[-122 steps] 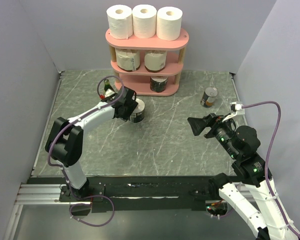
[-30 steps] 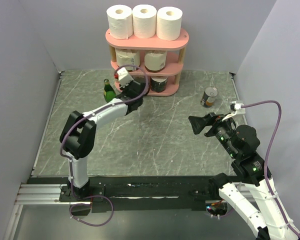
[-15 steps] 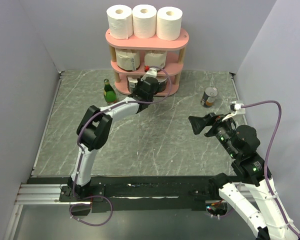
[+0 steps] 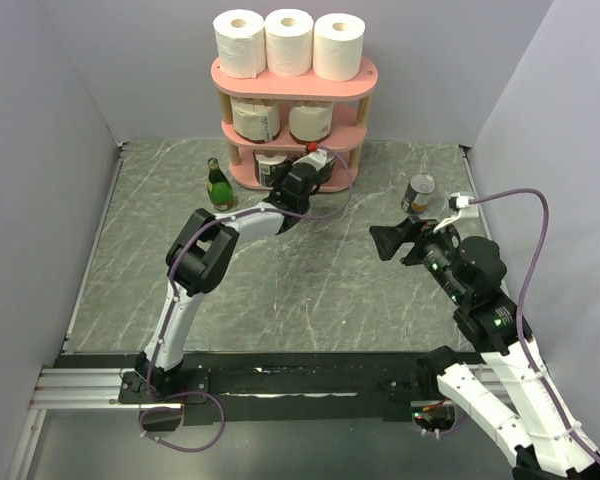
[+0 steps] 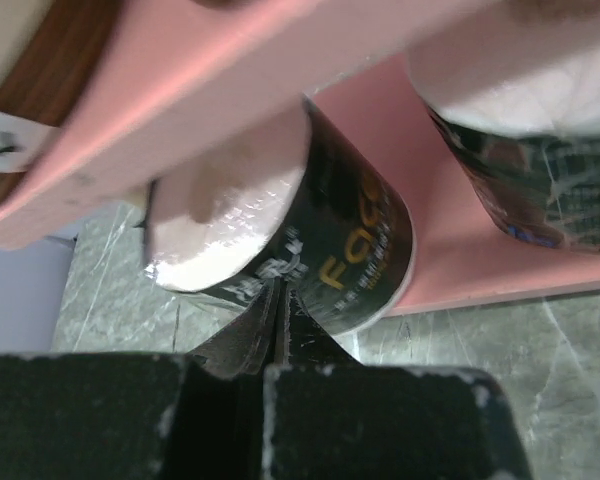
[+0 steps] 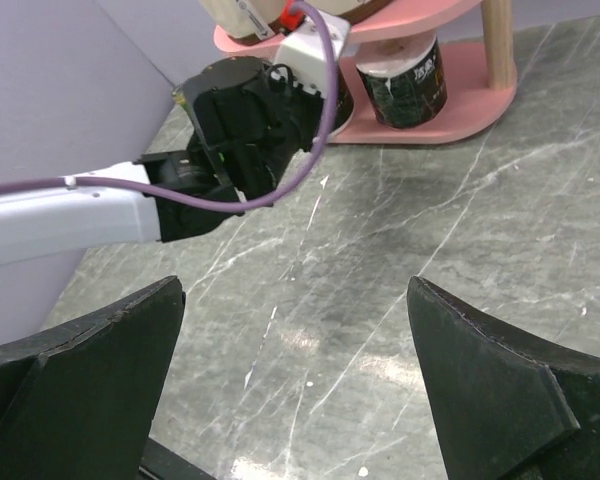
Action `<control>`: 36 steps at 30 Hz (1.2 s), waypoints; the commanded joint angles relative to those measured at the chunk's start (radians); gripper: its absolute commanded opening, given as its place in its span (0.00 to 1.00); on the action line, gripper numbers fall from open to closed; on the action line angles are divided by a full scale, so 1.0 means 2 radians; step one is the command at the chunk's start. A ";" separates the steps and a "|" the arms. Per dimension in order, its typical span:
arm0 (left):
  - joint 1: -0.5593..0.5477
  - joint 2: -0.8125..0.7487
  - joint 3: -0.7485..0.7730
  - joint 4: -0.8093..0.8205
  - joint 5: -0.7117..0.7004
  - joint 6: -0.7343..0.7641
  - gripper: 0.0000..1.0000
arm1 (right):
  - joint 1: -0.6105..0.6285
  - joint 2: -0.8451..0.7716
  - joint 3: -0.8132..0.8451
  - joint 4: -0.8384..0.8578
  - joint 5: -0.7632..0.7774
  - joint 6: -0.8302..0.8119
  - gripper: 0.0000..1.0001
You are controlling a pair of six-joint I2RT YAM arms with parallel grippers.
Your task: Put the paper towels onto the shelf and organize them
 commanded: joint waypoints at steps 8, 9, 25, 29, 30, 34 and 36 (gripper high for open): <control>0.014 0.035 0.022 0.077 -0.004 0.068 0.01 | 0.001 0.026 0.011 0.038 -0.005 0.010 1.00; 0.016 0.035 0.024 0.074 -0.003 0.066 0.01 | 0.000 0.030 0.013 0.038 -0.005 0.011 1.00; -0.042 -0.141 -0.107 0.080 0.039 -0.034 0.18 | 0.000 0.035 0.032 -0.030 0.010 -0.024 1.00; -0.065 -0.211 -0.154 0.057 0.054 -0.080 0.38 | 0.001 0.024 0.037 -0.053 0.013 -0.047 0.99; -0.067 -0.239 -0.157 0.044 0.069 -0.094 0.50 | 0.000 0.023 0.041 -0.059 0.013 -0.052 1.00; -0.070 -0.317 -0.178 -0.031 0.097 -0.180 0.77 | 0.000 0.015 0.060 -0.081 0.031 -0.051 0.99; -0.070 -0.376 -0.194 -0.040 0.114 -0.218 0.99 | 0.001 0.013 0.073 -0.101 0.054 -0.035 1.00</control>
